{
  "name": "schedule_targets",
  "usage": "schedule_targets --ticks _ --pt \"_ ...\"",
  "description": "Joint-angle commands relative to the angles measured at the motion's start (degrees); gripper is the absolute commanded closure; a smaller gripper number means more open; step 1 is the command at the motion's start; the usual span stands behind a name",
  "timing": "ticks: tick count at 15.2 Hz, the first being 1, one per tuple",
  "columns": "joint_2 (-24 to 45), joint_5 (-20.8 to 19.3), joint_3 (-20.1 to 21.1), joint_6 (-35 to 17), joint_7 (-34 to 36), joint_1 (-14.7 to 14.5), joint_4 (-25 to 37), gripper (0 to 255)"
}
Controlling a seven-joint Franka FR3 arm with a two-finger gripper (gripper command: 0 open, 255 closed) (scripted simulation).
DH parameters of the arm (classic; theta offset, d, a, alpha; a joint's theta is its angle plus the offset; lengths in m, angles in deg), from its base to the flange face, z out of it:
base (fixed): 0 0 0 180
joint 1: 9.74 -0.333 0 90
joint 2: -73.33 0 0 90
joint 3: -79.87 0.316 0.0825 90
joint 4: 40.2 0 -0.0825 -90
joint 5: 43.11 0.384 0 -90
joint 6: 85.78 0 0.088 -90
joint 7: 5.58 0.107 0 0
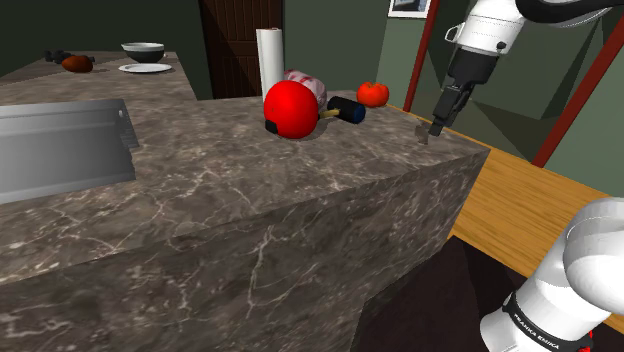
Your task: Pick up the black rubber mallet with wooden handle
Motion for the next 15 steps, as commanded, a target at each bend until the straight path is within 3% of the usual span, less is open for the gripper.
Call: schedule_targets --ticks 1,7,15 --pt "0.0 0.0 0.0 0.0 0.0 0.0 0.0 0" --pt "14.97 -1.25 -5.5 -3.0 -19.1 -6.38 11.24 0" --pt "33.54 1.24 -8.88 -1.75 -43.62 -13.61 29.4 0"
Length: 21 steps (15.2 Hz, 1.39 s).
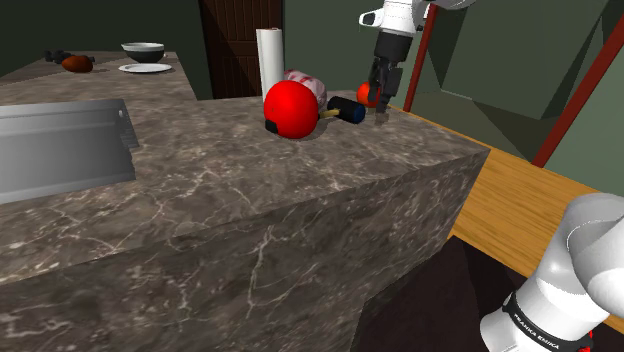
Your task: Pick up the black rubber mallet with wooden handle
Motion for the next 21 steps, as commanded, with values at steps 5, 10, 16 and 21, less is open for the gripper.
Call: schedule_targets --ticks 5,10,16,21 --pt "12.92 2.56 0.1 3.2 -17.64 -3.66 14.57 0" --pt "22.04 3.81 2.3 7.3 -30.12 -5.74 26.64 0" --pt "22.07 3.75 2.74 3.61 -31.58 -6.03 22.88 0" --pt "21.82 3.74 2.75 1.49 -31.73 -6.07 20.5 255"
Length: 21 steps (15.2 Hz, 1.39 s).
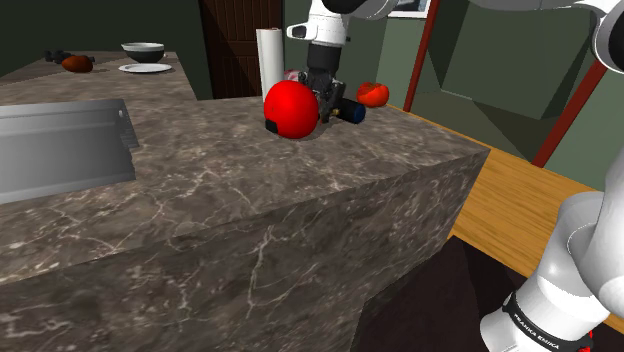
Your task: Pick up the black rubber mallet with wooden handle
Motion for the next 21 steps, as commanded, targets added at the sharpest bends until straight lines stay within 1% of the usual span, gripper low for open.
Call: schedule_targets --ticks 1,9,21 --pt "-0.04 0.0 -0.01 -0.16 -0.04 0.01 -0.18 255" --pt "-0.03 0.0 0.01 -0.12 0.0 -0.01 -0.13 255" --pt "2.3 0.3 -0.15 10.0 0.47 0.34 12.3 255"
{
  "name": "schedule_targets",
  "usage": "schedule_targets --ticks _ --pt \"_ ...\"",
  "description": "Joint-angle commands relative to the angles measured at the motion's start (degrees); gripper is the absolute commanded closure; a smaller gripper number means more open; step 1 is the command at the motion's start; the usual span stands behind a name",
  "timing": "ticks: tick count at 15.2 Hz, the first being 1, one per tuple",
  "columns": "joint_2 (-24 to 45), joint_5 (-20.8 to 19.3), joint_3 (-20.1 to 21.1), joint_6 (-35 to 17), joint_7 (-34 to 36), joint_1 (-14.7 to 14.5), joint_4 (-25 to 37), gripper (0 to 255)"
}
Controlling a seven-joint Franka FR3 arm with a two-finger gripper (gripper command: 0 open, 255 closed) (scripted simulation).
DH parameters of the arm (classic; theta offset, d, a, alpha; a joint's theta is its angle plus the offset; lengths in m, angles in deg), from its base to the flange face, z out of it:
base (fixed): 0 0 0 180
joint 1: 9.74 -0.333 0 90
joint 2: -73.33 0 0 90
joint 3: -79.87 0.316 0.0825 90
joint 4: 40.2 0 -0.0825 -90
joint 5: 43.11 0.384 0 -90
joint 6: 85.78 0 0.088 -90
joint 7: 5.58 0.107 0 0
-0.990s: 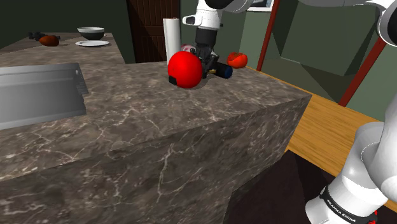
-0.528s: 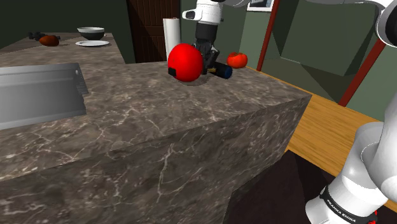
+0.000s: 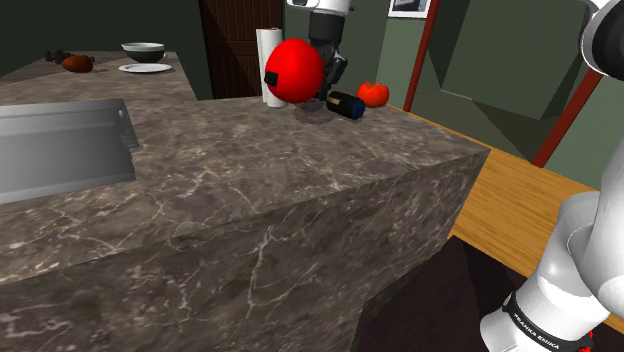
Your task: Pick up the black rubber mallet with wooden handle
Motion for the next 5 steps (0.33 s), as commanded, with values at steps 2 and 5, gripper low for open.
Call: schedule_targets --ticks 2,5 --pt "0.82 0.13 0.0 2.69 0.22 0.06 3.54 255" --pt "1.24 0.2 -0.02 3.77 0.26 0.13 5.04 255"
